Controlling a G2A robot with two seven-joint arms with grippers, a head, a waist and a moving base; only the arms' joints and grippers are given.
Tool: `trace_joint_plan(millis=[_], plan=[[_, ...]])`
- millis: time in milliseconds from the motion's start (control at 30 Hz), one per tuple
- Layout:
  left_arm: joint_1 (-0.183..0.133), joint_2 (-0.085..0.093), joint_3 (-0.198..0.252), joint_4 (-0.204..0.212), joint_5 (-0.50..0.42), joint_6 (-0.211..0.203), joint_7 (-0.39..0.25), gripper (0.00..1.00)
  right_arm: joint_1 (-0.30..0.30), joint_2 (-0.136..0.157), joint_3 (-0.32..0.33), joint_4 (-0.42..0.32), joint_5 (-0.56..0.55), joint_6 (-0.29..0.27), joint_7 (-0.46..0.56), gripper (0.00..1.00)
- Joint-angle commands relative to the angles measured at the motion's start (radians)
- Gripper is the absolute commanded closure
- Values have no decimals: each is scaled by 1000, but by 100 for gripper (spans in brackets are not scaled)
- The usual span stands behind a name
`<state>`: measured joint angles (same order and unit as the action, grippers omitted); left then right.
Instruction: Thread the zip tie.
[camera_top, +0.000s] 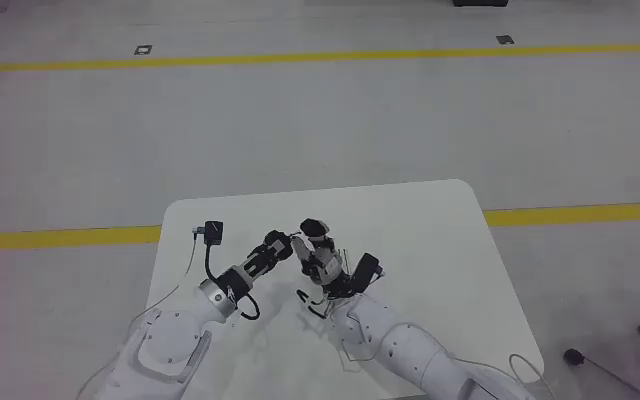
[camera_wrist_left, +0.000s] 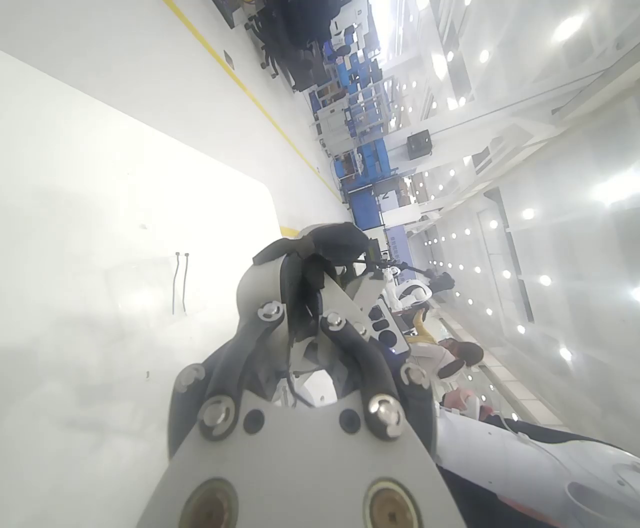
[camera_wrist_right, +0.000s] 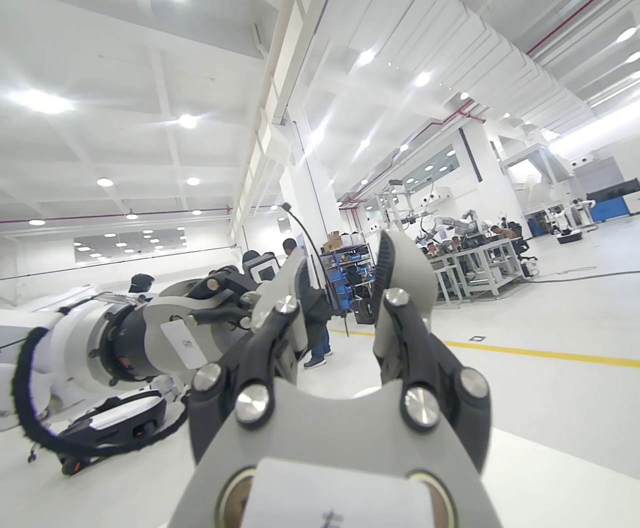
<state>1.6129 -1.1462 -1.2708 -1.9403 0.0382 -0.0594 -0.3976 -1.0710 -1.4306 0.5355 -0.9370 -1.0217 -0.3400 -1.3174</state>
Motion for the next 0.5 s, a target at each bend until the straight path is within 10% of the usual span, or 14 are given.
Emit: trace_joint_plan(millis=[0, 467], plan=[[0, 0, 0, 0, 0, 0, 0, 100, -2, 1, 5, 0, -4, 0, -7, 0], [0, 0, 0, 0, 0, 0, 0, 100, -42, 28, 100, 27, -105, 29, -61, 0]])
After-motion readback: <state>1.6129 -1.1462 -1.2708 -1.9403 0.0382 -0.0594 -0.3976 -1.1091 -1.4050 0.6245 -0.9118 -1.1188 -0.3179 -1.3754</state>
